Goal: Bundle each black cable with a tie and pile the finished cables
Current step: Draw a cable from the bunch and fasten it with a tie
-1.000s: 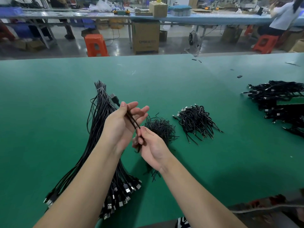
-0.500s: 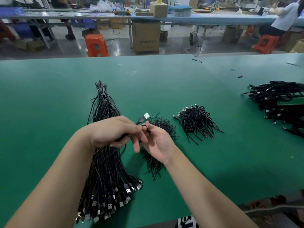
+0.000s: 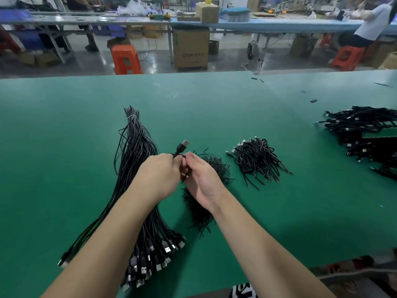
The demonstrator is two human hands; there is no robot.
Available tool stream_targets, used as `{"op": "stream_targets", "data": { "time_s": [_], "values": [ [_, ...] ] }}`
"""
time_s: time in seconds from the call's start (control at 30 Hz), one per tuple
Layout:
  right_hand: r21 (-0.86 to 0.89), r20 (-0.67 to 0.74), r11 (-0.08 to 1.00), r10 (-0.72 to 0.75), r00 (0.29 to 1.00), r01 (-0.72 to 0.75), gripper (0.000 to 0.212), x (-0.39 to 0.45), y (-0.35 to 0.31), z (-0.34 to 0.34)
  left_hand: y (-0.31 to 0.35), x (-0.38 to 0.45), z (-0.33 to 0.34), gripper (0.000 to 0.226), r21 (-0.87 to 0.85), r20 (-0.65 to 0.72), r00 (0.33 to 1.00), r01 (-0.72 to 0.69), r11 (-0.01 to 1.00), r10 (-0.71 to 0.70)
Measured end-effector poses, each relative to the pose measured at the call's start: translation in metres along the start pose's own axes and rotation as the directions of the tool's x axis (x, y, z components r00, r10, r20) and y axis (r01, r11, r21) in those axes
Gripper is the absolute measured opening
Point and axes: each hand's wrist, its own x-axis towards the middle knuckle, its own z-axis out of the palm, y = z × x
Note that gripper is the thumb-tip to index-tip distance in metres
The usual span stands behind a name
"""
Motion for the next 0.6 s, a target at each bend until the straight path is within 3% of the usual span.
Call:
{"op": "stream_targets", "data": {
  "time_s": [0.07, 0.13, 0.2, 0.27, 0.33, 0.43, 0.53, 0.6],
  "values": [
    [0.021, 0.04, 1.0, -0.002, 0.999, 0.001, 0.03, -0.002, -0.001, 0.004, 0.001, 0.0, 0.006, 0.044, -0.155, -0.128, 0.992, 0.003, 0.988, -0.023],
    [0.037, 0.068, 0.999, -0.002, 0.998, 0.0, 0.031, -0.003, -0.002, 0.009, 0.001, 0.002, 0.012, 0.043, -0.425, -0.21, 0.97, 0.026, 0.905, -0.126],
    [0.037, 0.085, 0.999, -0.007, 0.996, 0.003, 0.031, -0.003, -0.001, 0.014, 0.005, 0.003, 0.017, 0.036, -0.76, -0.186, 0.95, 0.022, 0.65, -0.25],
    [-0.003, 0.082, 1.0, -0.018, 0.996, 0.018, 0.03, -0.003, 0.0, 0.018, 0.01, 0.005, 0.016, 0.034, -0.919, -0.191, 0.931, -0.058, 0.39, -0.311],
    [-0.034, 0.08, 0.999, -0.028, 0.996, 0.031, 0.038, -0.002, 0.0, 0.017, 0.011, 0.009, 0.01, 0.036, -0.972, -0.202, 0.928, -0.151, 0.178, -0.314],
    [-0.058, 0.086, 0.998, -0.022, 0.996, 0.027, 0.041, -0.001, 0.0, 0.014, 0.01, 0.01, -0.004, 0.04, -0.984, -0.134, 0.961, -0.157, -0.08, -0.242],
    [-0.171, 0.08, 0.985, -0.007, 0.997, 0.021, 0.021, -0.002, -0.001, 0.01, 0.008, 0.005, -0.017, 0.036, -0.976, -0.119, 0.979, -0.146, -0.162, -0.164],
    [-0.251, 0.085, 0.967, -0.015, 0.996, 0.036, 0.026, -0.003, -0.003, 0.002, 0.006, 0.002, -0.028, 0.038, -0.974, -0.124, 0.99, -0.135, -0.18, -0.074]
  ]
}}
